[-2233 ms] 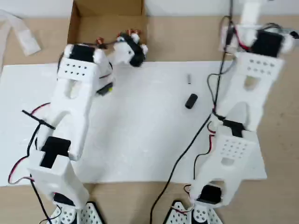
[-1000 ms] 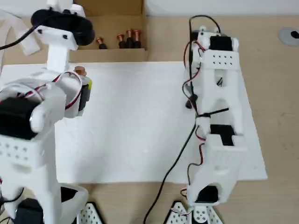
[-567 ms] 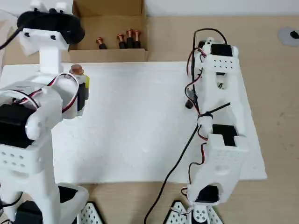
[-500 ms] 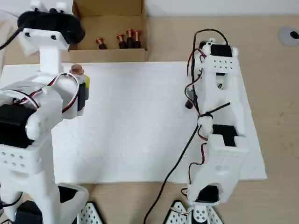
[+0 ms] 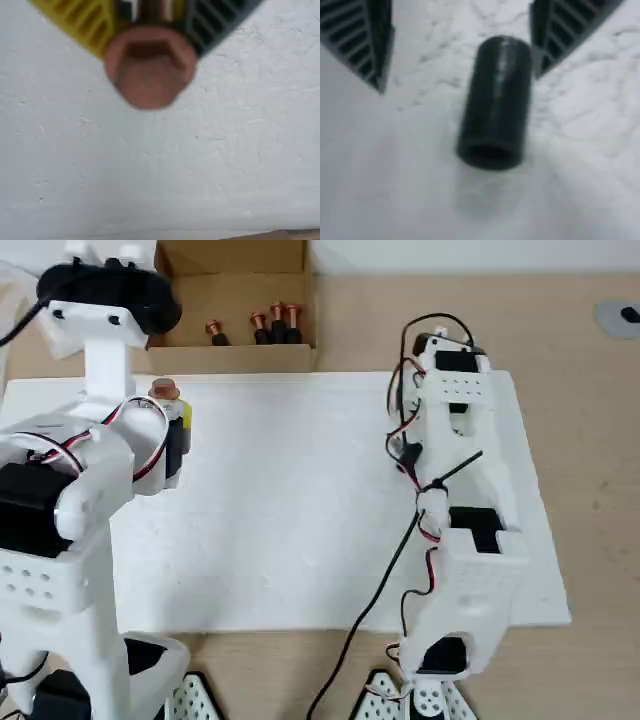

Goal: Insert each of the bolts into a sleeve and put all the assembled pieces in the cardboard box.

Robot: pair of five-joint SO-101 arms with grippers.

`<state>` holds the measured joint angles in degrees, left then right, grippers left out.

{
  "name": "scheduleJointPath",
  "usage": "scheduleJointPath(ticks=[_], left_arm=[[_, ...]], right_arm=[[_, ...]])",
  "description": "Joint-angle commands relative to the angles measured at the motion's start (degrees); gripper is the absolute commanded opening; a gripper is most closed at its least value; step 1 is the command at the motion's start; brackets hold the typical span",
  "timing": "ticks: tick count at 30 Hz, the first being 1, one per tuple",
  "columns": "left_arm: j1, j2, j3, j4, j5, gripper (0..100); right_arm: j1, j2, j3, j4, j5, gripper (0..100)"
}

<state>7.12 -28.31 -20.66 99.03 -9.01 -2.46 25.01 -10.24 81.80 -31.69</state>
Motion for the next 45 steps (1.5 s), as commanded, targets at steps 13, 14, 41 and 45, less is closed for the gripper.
scheduleJointPath(ticks=[13,14,41,45], left_arm=[[0.53,-1.63,0.0,-1.14,0.18,1],[0.53,-1.63,0.0,-1.14,0.18,1],[0.53,-1.63,0.0,-1.14,-0.09,1],[0.53,-1.63,0.0,-1.14,-0.09,1]], right_arm=[[-2.86,7.34,-3.38,-1.67,-9.93,20.6],[-2.77,8.48,-3.91,-1.67,-10.02,20.6],[0.48,13.41,-14.29,0.0,-1.32,1.0],[0.48,13.05,-18.24,3.52,0.18,1.0]])
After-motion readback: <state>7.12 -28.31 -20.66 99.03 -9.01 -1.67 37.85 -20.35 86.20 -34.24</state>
